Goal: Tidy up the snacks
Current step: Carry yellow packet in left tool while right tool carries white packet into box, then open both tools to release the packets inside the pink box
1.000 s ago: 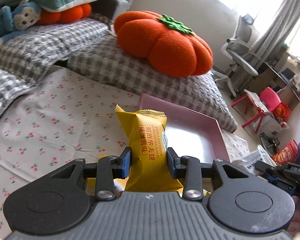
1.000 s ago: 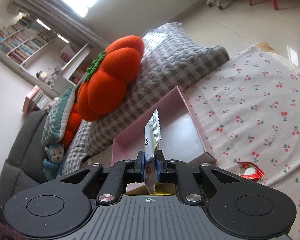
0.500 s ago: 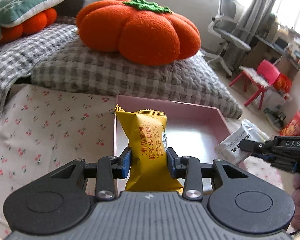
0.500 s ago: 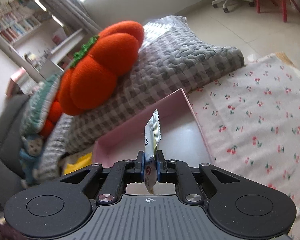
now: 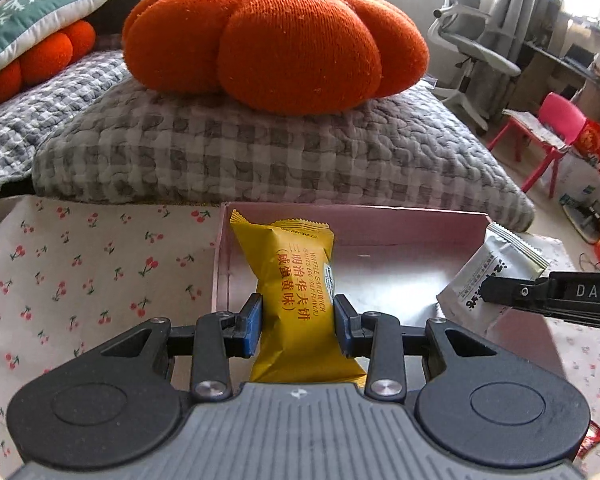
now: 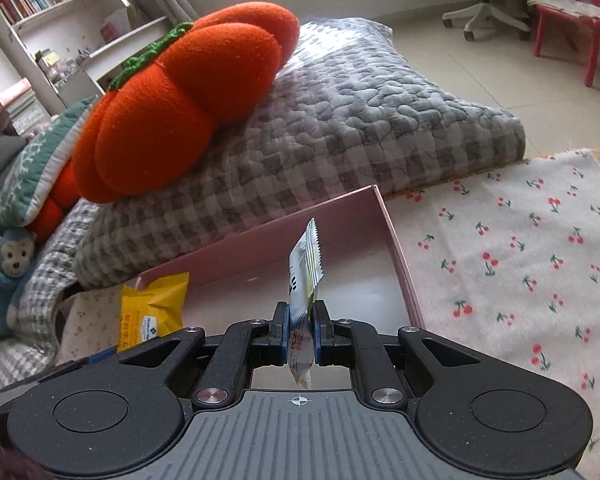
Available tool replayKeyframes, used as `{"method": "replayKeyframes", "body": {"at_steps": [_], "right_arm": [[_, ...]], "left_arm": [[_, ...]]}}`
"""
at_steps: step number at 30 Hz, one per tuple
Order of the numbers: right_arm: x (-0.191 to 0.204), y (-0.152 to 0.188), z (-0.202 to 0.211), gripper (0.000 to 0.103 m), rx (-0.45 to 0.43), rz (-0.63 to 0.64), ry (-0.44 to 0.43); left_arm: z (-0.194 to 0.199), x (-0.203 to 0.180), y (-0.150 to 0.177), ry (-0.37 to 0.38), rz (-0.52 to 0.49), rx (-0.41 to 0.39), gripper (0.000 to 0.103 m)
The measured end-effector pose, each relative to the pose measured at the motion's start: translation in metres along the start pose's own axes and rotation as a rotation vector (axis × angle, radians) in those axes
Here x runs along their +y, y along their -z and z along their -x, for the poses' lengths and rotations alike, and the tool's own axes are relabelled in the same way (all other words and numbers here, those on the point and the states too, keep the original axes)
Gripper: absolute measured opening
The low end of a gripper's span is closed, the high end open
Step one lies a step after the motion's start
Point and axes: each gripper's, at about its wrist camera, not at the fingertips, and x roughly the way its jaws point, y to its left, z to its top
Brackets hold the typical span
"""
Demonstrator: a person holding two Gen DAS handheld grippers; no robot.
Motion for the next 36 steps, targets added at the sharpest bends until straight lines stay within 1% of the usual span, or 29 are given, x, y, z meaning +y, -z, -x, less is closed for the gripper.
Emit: {"method": "replayKeyframes", "body": {"at_steps": [6, 9, 14, 17, 18, 19, 20, 21, 22, 23, 27, 28, 31, 32, 35, 36], "right_arm": [[0.001, -0.006, -0.012, 0.012, -0.018, 0.012, 0.017], [0.001, -0.009, -0.015, 0.012, -0.028, 0.022, 0.032], [0.001, -0.011, -0.017, 0.012, -0.036, 0.050, 0.055], [0.000, -0.010, -0.014, 0.016, -0.047, 0.050, 0.063], [-0.001, -0.011, -0.013, 0.017, -0.048, 0.046, 0.064], [-0.002, -0.011, -0.012, 0.022, -0.042, 0.039, 0.060], [-0.003, -0.011, -0.010, 0.030, -0.035, 0.028, 0.052], [-0.003, -0.011, -0.008, 0.037, -0.032, 0.016, 0.043], [-0.004, -0.011, -0.005, 0.049, -0.034, 0.008, 0.035], [-0.004, -0.011, -0.002, 0.058, -0.042, 0.006, 0.032], [-0.003, -0.010, 0.012, 0.066, -0.052, 0.016, 0.015], [-0.003, -0.010, 0.016, 0.068, -0.050, 0.015, 0.013], [-0.002, -0.011, 0.030, 0.079, -0.058, 0.006, 0.012], [-0.002, -0.011, 0.037, 0.081, -0.067, 0.006, 0.007], [-0.001, -0.009, 0.054, 0.088, -0.080, 0.023, -0.005], [0.000, -0.008, 0.060, 0.088, -0.081, 0.031, -0.002]], "left_arm": [[-0.006, -0.001, 0.000, -0.012, -0.015, -0.011, 0.034], [-0.008, -0.002, 0.001, -0.030, -0.029, -0.002, 0.034], [-0.008, -0.002, 0.000, -0.036, -0.025, 0.009, 0.034], [-0.008, -0.003, -0.003, -0.040, -0.035, 0.020, 0.037], [-0.007, -0.004, -0.003, -0.047, -0.034, 0.018, 0.041], [-0.007, -0.005, -0.004, -0.054, -0.034, 0.011, 0.045], [-0.007, -0.006, -0.004, -0.051, -0.038, 0.005, 0.054], [-0.005, -0.007, -0.004, -0.041, -0.042, -0.001, 0.057], [-0.003, -0.007, -0.003, -0.033, -0.047, -0.001, 0.059], [-0.002, -0.008, -0.003, -0.031, -0.052, 0.002, 0.062], [0.008, -0.010, 0.000, -0.027, -0.074, -0.007, 0.074], [0.010, -0.010, 0.000, -0.027, -0.076, -0.008, 0.076], [0.024, -0.009, 0.001, -0.013, -0.067, -0.028, 0.085], [0.031, -0.008, 0.002, -0.005, -0.062, -0.038, 0.090], [0.045, -0.008, 0.005, 0.007, -0.061, -0.054, 0.095], [0.050, -0.009, 0.006, 0.006, -0.063, -0.051, 0.096]]}}
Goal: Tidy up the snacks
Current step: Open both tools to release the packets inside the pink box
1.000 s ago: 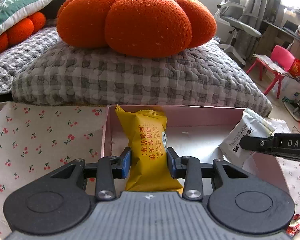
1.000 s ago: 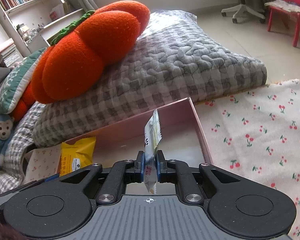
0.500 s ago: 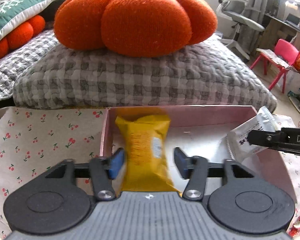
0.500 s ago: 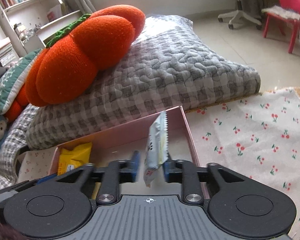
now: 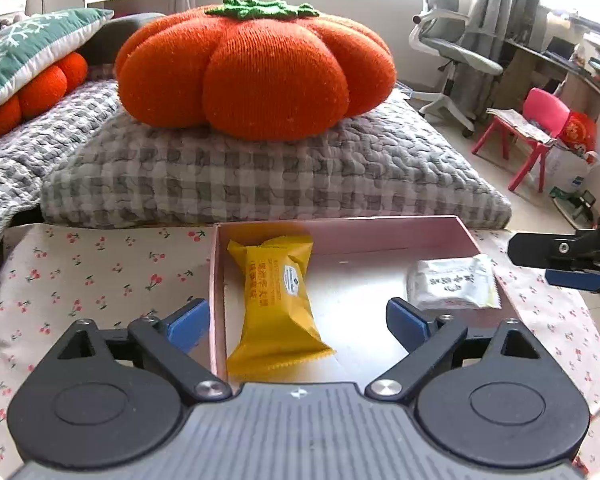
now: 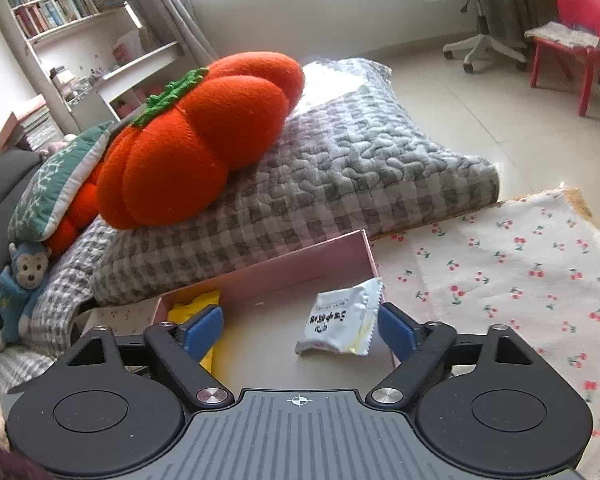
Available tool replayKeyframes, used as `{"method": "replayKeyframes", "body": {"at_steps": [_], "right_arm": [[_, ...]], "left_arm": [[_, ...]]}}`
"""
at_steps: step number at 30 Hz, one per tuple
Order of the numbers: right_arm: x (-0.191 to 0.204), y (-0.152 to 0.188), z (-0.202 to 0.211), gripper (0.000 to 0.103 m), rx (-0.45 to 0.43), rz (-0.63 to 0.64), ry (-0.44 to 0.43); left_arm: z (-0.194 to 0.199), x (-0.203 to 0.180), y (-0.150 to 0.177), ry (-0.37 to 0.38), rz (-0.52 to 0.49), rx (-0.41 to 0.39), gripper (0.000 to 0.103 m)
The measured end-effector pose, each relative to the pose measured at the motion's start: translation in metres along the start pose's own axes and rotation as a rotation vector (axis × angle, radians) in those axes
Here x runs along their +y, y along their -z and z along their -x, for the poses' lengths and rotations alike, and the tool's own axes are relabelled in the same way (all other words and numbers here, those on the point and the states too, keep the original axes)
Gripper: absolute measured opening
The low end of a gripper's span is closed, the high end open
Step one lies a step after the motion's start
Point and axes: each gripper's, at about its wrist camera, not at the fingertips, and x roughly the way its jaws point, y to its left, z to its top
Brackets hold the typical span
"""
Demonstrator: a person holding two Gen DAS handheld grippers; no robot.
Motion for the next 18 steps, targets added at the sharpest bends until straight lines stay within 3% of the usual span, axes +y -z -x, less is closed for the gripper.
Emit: {"method": "replayKeyframes", "body": {"at_steps": [5, 18], "right_arm": [[0.003, 0.008, 0.033, 0.094, -0.017, 0.035, -0.015], [0.007, 0.053, 0.100, 0.098, -0.028, 0.153, -0.005]], "left_arm": [[0.024, -0.004, 0.009, 0.007, -0.009, -0.011, 0.102], [0.071, -0.004, 0.042, 0.006, 0.010, -0.003, 0.103]]}}
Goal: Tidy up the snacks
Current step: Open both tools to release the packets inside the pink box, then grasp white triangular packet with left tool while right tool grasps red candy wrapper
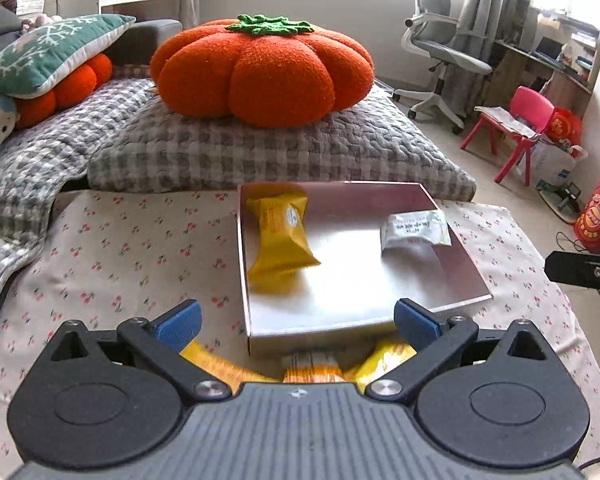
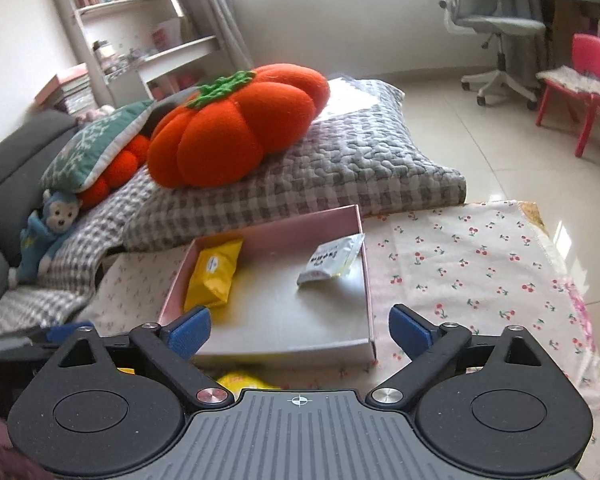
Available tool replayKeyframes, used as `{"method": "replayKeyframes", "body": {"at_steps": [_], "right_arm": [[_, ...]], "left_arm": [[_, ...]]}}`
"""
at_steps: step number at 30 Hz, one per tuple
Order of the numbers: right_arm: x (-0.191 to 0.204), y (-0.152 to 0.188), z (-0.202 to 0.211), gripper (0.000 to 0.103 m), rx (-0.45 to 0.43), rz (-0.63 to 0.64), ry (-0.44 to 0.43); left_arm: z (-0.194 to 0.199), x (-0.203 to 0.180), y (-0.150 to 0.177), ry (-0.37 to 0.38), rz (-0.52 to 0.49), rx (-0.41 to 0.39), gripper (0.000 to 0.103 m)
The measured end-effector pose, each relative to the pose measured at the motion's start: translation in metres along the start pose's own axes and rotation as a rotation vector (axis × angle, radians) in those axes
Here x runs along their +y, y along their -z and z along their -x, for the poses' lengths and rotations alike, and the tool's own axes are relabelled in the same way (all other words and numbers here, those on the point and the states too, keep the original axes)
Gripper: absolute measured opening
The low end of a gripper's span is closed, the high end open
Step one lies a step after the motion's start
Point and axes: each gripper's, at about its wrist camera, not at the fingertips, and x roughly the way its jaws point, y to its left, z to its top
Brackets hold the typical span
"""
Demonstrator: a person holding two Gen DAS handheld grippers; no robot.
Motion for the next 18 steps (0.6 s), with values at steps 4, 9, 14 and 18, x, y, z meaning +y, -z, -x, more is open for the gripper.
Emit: {"method": "replayKeyframes", "body": {"at_steps": [4, 9, 14, 18], "right_arm": [[0.005, 0.014, 0.015, 0.099, -0.016, 0.041, 0.011], [0.004, 0.035, 0.023, 0.101, -0.033, 0.068, 0.014], [0.002, 0.058, 0.025, 0.101, -0.081, 0.115, 0.047], [-0.005, 0.069, 0.028, 0.101, -0.067, 0.108, 0.063]], "left_arm": [[0.009, 0.002, 0.013, 0.023, 0.020, 0.004, 0.103], [0.008, 0.008, 0.032, 0.027, 0.037, 0.033, 0.103], [0.009, 0.009, 0.054, 0.032, 0.033, 0.027, 0.103], [0.006, 0.014, 0.073, 0.035, 0.049, 0.027, 0.103]]}}
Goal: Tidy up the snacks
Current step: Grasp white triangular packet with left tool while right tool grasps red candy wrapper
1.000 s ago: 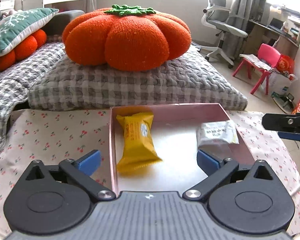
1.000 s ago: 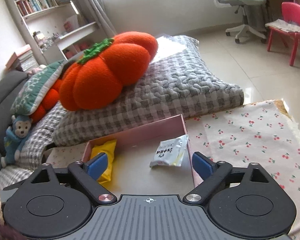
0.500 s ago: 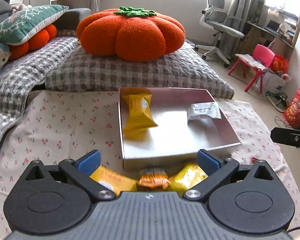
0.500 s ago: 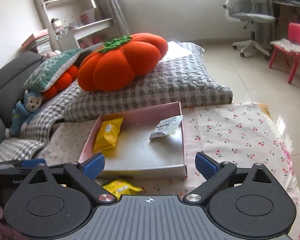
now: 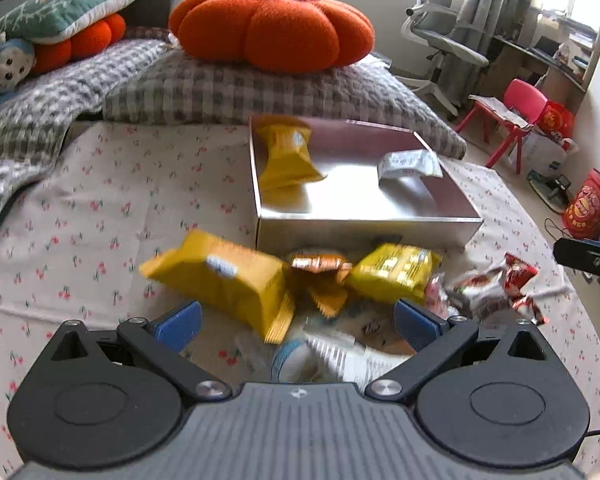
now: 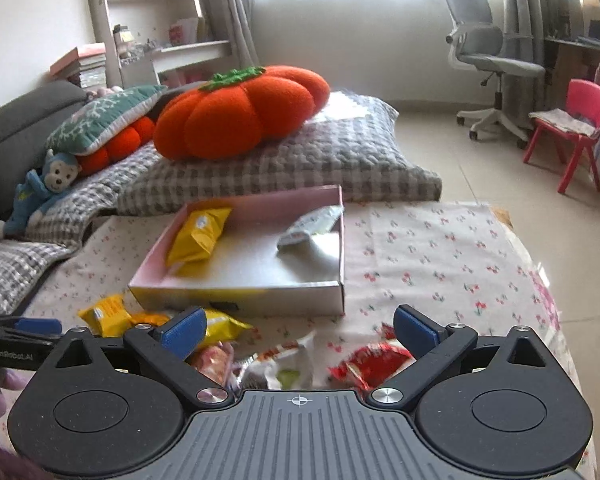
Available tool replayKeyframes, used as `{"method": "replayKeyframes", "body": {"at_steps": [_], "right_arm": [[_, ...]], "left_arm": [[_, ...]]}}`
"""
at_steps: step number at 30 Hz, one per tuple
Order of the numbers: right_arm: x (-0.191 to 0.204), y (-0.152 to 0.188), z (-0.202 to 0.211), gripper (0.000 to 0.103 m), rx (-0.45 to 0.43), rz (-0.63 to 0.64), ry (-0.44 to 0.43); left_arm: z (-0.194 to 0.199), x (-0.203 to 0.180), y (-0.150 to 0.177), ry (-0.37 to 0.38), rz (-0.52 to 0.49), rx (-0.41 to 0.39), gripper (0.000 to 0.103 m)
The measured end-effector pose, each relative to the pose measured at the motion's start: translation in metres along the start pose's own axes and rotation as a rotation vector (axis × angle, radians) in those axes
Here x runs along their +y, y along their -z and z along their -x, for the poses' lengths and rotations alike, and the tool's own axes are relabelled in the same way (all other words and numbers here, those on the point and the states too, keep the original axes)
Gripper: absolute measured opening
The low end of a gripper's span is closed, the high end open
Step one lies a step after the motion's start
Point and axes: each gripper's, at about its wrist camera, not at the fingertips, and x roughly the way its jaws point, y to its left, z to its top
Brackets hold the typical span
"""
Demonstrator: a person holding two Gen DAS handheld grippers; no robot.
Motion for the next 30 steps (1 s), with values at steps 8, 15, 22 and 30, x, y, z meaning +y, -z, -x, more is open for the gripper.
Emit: {"method": "replayKeyframes", "body": {"at_steps": [8, 15, 22, 30], "right_arm": [[-0.017, 0.027, 0.000, 0.101, 0.049, -0.001, 0.040], [-0.023, 0.054, -0.006, 0.101, 0.120, 0.045, 0.070], [-0.019, 0.071, -0.019, 0.101, 0.177, 0.096, 0.095], [-0.022, 0.076, -0.038, 0.101, 0.212, 0.101, 0.102]], "left_arm": [[0.008, 0.003, 0.027, 0.010, -0.063, -0.046, 0.103], [0.006, -0.004, 0.053, 0.058, -0.150, -0.037, 0.102], [-0.005, -0.013, 0.065, 0.101, -0.198, 0.046, 0.093], [-0.011, -0.014, 0.069, 0.132, -0.220, 0.054, 0.082]]}}
